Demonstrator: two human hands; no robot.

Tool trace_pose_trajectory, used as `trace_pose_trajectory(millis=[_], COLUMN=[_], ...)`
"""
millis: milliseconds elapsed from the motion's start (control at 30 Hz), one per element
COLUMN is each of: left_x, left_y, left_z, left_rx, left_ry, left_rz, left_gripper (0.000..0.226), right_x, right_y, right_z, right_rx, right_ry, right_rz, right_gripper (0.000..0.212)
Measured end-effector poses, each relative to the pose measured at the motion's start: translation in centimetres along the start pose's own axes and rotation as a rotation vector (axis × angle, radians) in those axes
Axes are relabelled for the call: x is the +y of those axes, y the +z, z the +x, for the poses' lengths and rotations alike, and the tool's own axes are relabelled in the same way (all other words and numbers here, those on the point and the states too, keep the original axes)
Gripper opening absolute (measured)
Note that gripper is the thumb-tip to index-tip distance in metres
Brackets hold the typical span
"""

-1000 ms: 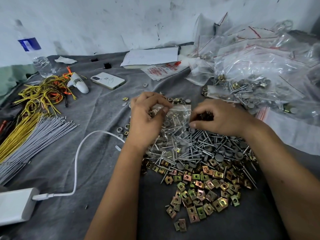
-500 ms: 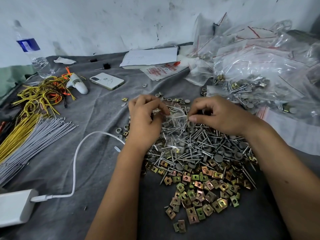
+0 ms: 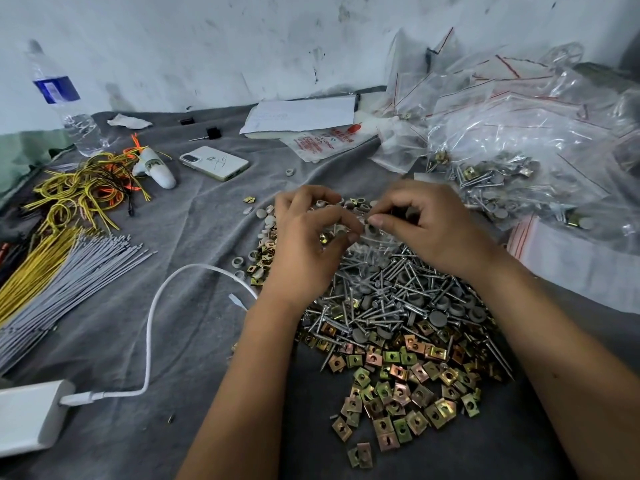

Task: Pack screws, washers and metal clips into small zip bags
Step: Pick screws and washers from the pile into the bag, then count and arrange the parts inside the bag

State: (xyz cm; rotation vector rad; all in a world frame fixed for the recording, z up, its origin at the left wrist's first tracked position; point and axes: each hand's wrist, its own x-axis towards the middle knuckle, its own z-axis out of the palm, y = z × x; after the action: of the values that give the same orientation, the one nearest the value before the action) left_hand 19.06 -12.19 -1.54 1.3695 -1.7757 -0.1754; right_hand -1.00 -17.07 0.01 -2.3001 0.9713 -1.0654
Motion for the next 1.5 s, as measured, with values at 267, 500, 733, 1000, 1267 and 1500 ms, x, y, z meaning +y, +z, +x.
trace_pose_trajectory(millis=[267, 500, 733, 1000, 1267, 1500], left_x=[0.1, 0.2, -0.3, -0.2, 0.5, 0.2], left_y=[-0.2, -0.5, -1.0, -3.8, -2.7, -0.8], left_z=[0.0, 0.2, 0.5, 1.1, 0.7, 0.3], left_rx=[0.017, 0.079, 0.247, 0.490, 0.357, 0.179], left_ry=[-0.057, -0.109, -0.188, -0.188, -0.117, -0.167], left_rz=[-0.082, -0.163, -0.575, -0.939, -0.414, -0.168], left_gripper=[0.019, 0.020, 0.013, 0.014, 0.023, 0.017], right_x=[0.6, 0.9, 1.2, 1.0, 0.1, -0.3], right_y=[-0.6, -0.2, 0.5, 0.4, 1.4, 1.1], right_z=[0.0, -0.1, -0.3, -0.4, -0.1, -0.1], right_rx=[0.049, -0.017, -0.356, -0.357, -0.411, -0.342], right_ry=[0.077, 0.076, 0.025, 0.018, -0.009, -0.003], right_rz=[0.081, -0.057, -0.241, -0.216, -0.220, -0.170], right_gripper=[0.008, 0.014, 0.045, 0.043, 0.012, 0.011])
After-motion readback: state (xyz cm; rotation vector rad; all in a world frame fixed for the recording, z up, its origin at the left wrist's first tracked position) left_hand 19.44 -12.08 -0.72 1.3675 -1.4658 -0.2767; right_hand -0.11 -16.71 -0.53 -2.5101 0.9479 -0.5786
